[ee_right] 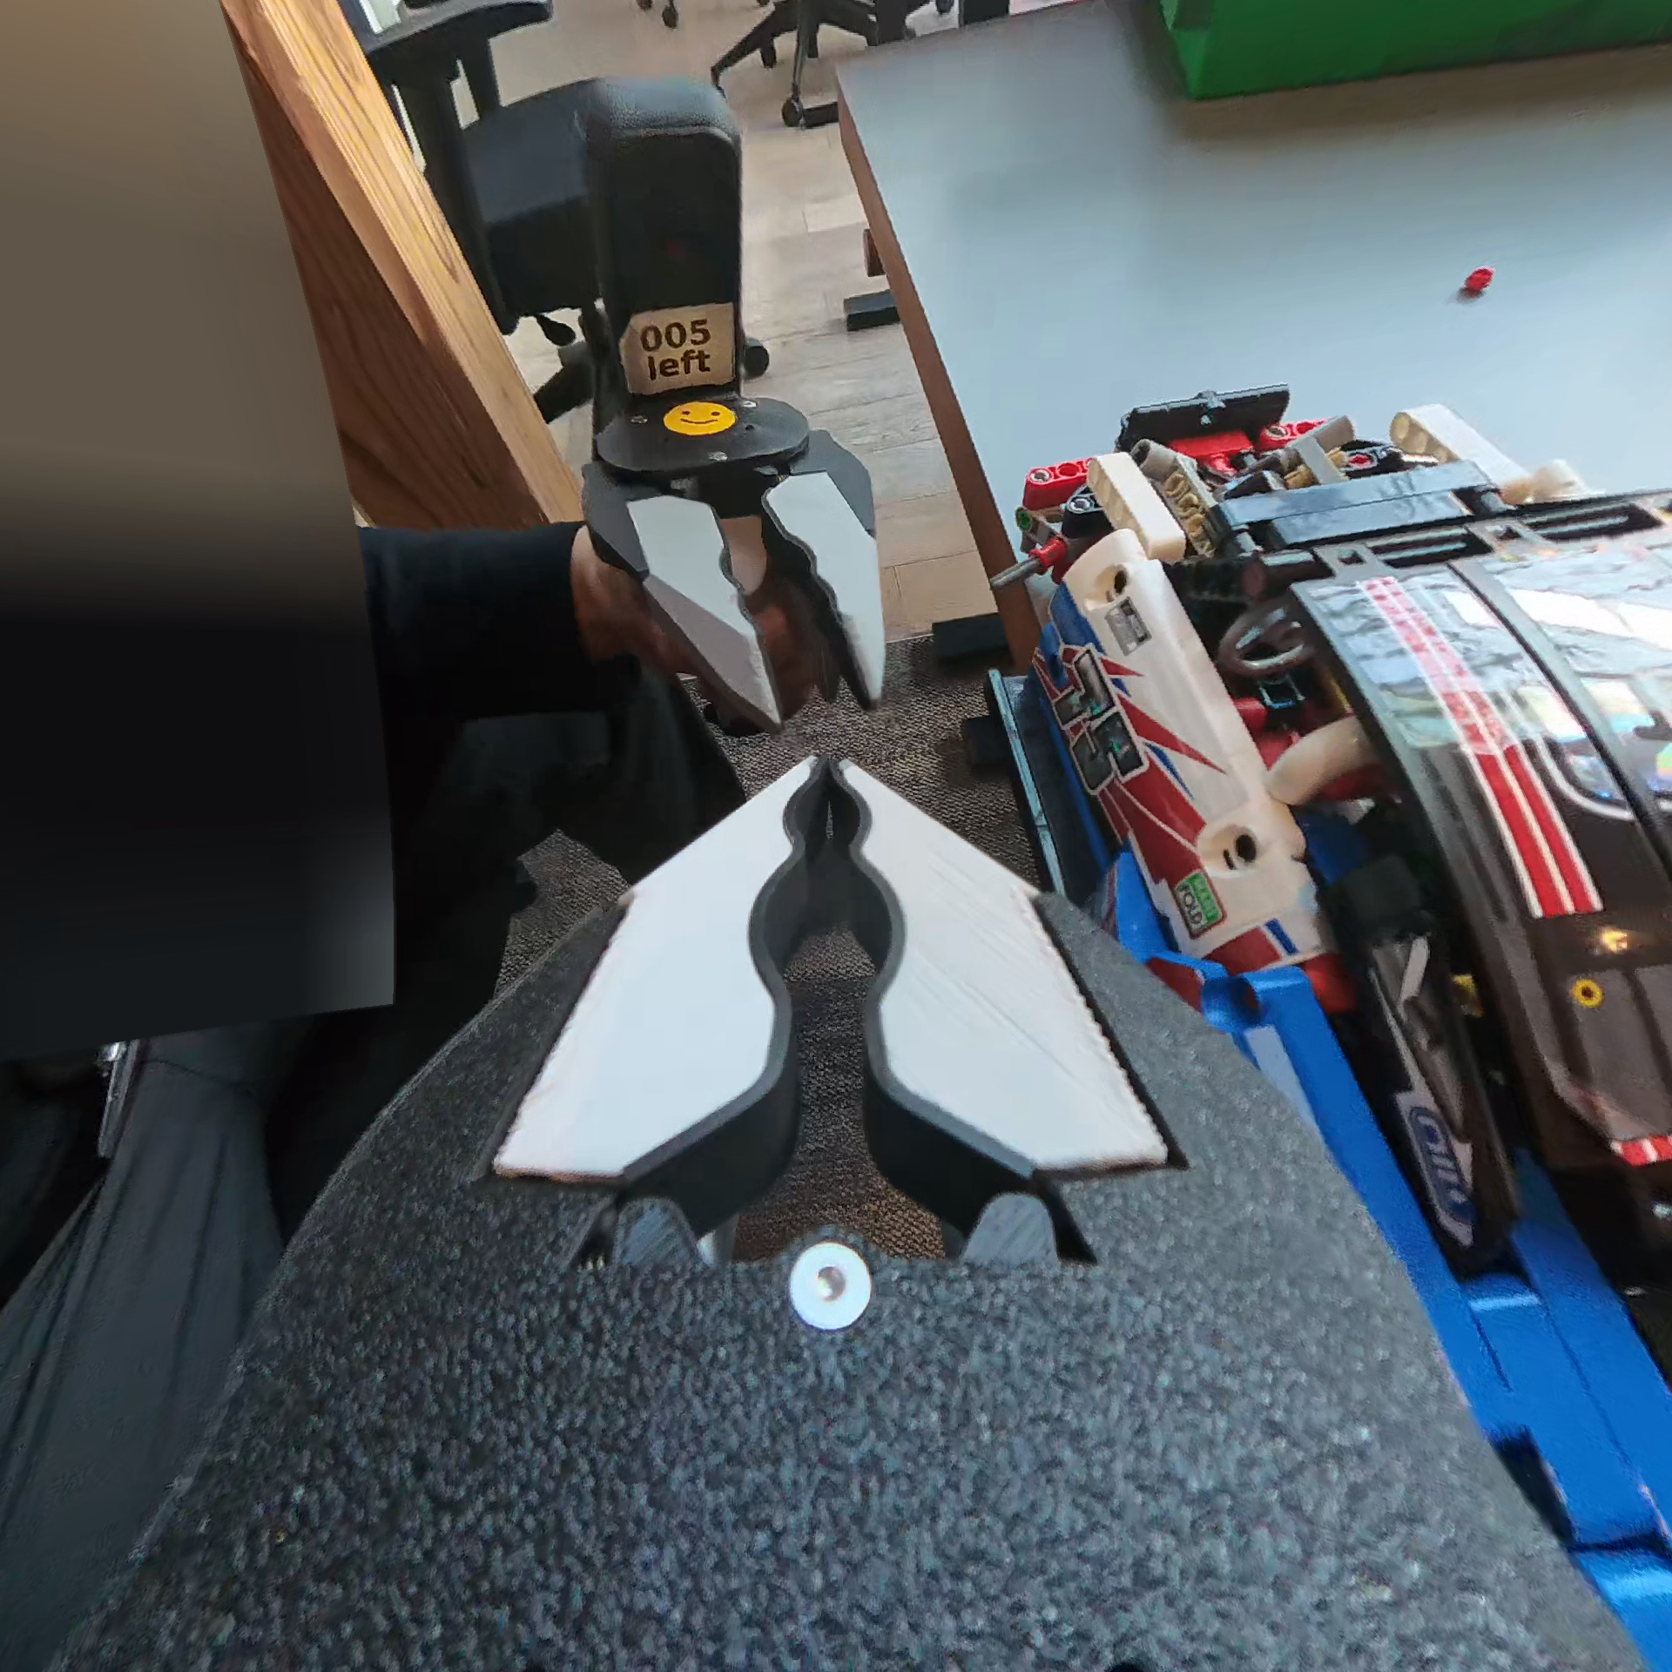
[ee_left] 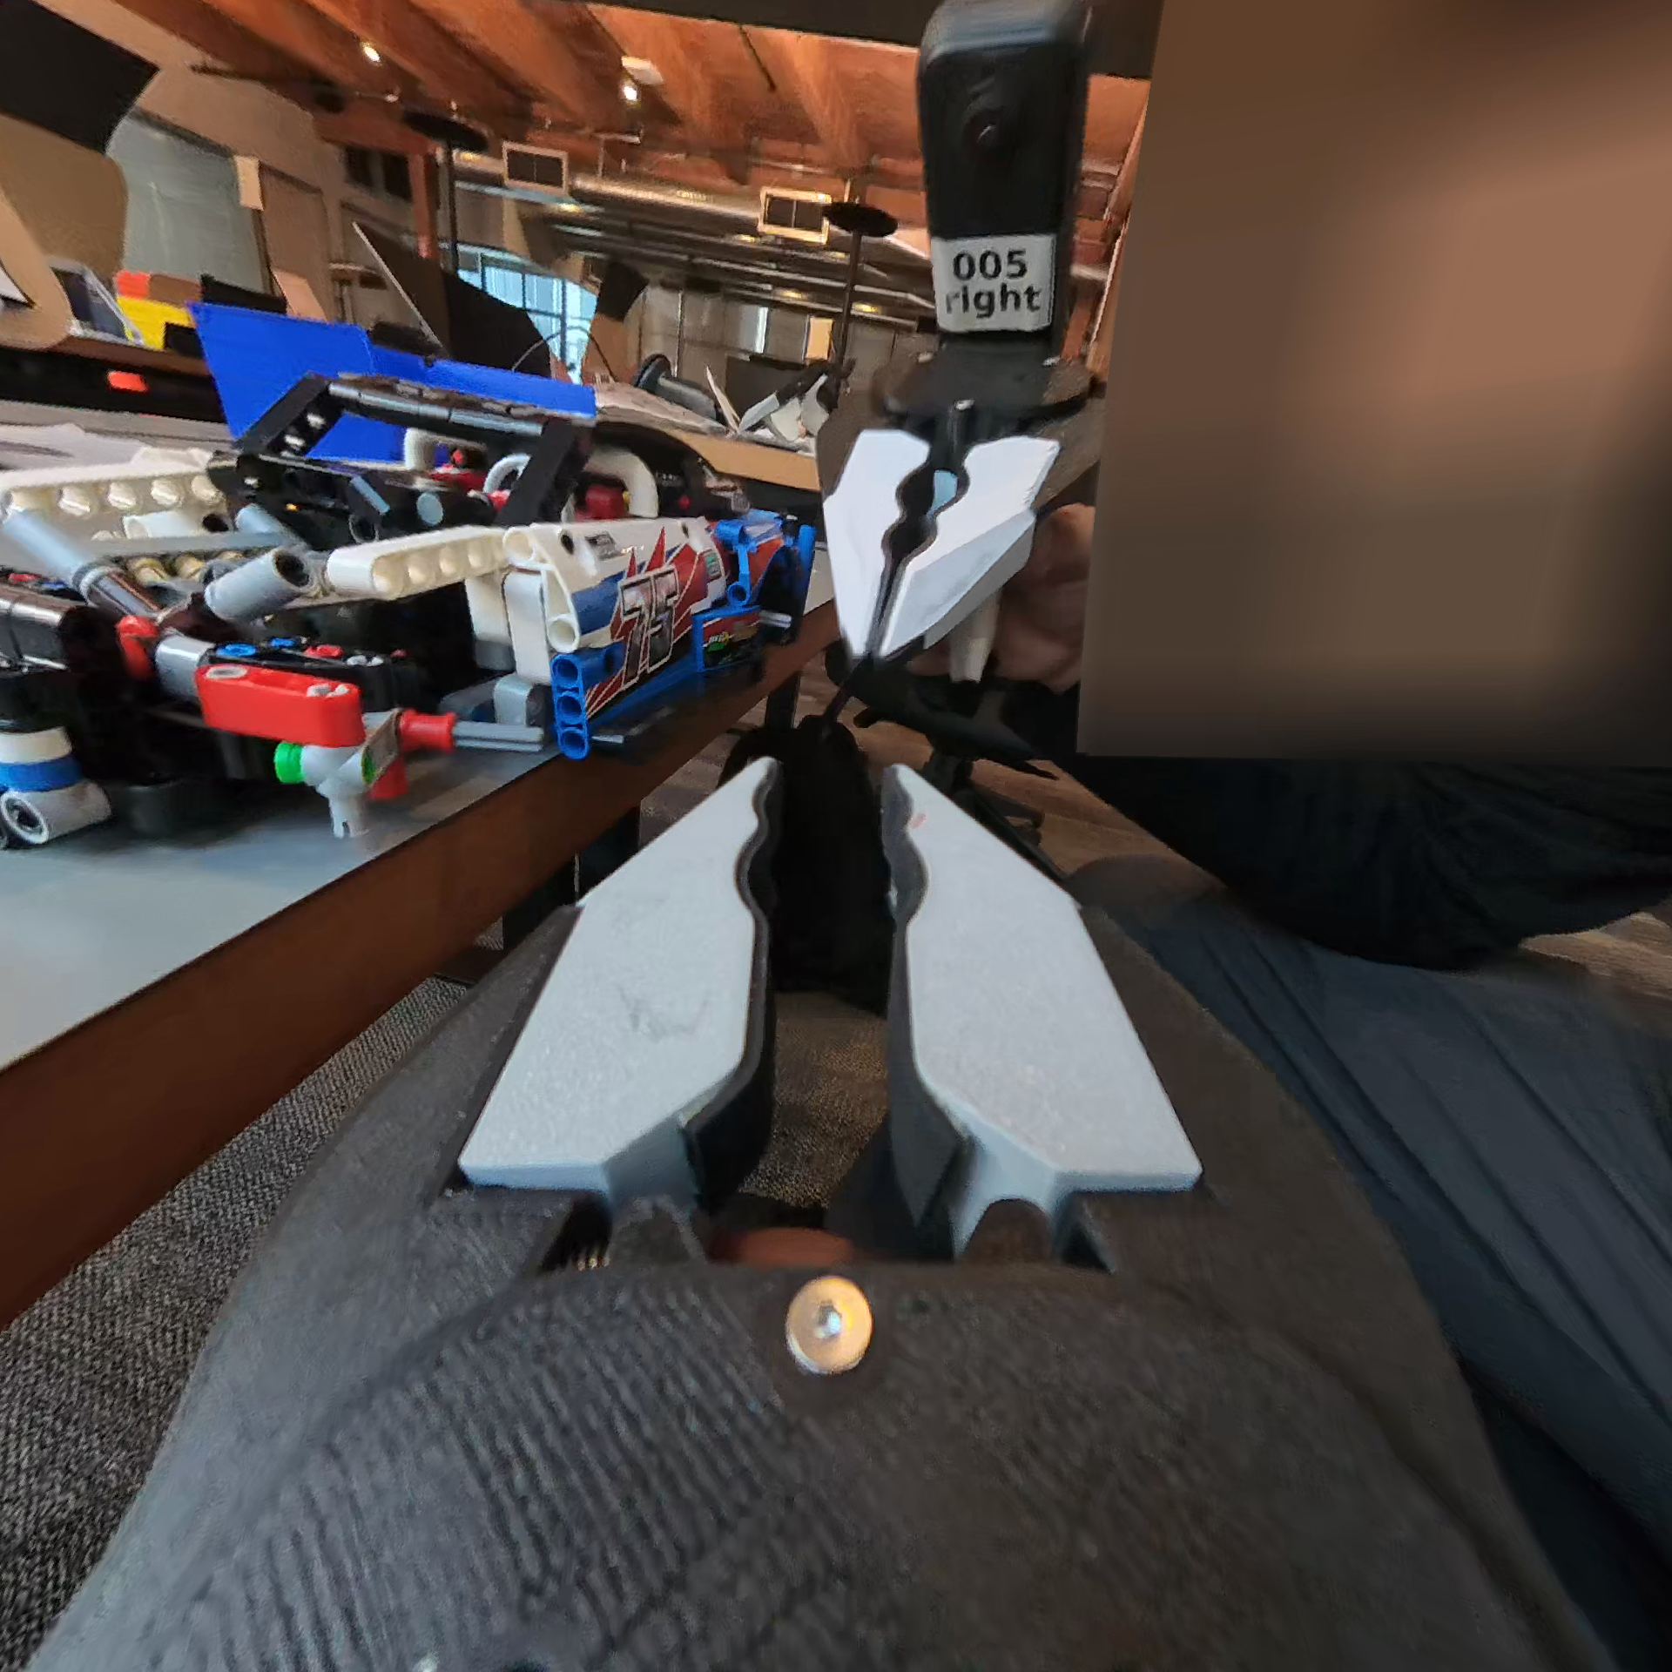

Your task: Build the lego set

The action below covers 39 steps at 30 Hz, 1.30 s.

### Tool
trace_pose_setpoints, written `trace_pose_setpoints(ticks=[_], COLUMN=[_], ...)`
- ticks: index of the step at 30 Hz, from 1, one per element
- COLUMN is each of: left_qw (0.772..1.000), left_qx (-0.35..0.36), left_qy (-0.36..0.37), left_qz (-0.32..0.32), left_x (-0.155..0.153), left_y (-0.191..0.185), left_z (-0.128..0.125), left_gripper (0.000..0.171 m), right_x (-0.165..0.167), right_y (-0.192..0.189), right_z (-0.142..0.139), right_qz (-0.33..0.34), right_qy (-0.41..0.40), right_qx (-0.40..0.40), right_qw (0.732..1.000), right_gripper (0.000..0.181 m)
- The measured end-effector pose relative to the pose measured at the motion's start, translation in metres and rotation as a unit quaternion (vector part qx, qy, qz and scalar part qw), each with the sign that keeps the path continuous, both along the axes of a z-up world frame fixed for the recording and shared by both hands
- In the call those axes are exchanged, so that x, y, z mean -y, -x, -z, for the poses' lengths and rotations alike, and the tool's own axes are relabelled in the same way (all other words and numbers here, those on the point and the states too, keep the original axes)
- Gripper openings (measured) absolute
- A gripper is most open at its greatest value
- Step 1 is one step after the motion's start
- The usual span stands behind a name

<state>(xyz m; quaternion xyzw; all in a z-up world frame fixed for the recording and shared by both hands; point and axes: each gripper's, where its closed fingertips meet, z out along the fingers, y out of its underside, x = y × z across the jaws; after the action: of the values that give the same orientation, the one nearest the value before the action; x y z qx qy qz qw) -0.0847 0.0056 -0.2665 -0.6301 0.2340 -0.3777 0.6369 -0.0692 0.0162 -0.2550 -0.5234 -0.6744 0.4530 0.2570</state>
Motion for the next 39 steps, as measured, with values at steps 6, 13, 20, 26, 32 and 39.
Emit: trace_pose_setpoints(ticks=[6,13,20,26,32,39], left_qw=[1.000,1.000,0.999,0.997,1.000,1.000], left_qx=[0.013,0.005,-0.029,-0.015,0.002,-0.016], left_qy=[0.000,-0.005,-0.003,0.019,0.000,-0.008], left_qz=[-0.008,-0.010,-0.040,-0.067,-0.030,0.020], left_x=[0.003,0.003,-0.005,-0.012,0.002,0.017], left_y=[0.003,0.001,0.003,0.017,0.011,-0.004], left_z=[-0.006,-0.006,-0.004,-0.005,-0.026,-0.031], left_gripper=[0.017,0.000,0.000,0.000,0.000,0.000], right_x=[0.004,0.008,-0.004,-0.020,-0.013,0.006], right_y=[-0.001,0.001,0.004,-0.004,-0.022,-0.015], right_z=[0.006,0.005,0.003,-0.037,-0.054,-0.009], right_qz=[0.009,0.006,0.034,0.095,0.117,0.139], right_qy=[-0.004,-0.007,-0.011,-0.013,0.023,0.031], right_qx=[0.008,0.006,-0.011,-0.086,-0.115,-0.129], right_qw=[1.000,1.000,0.999,0.992,0.986,0.981], right_gripper=[0.000,0.000,0.000,0.015,0.018,0.027])
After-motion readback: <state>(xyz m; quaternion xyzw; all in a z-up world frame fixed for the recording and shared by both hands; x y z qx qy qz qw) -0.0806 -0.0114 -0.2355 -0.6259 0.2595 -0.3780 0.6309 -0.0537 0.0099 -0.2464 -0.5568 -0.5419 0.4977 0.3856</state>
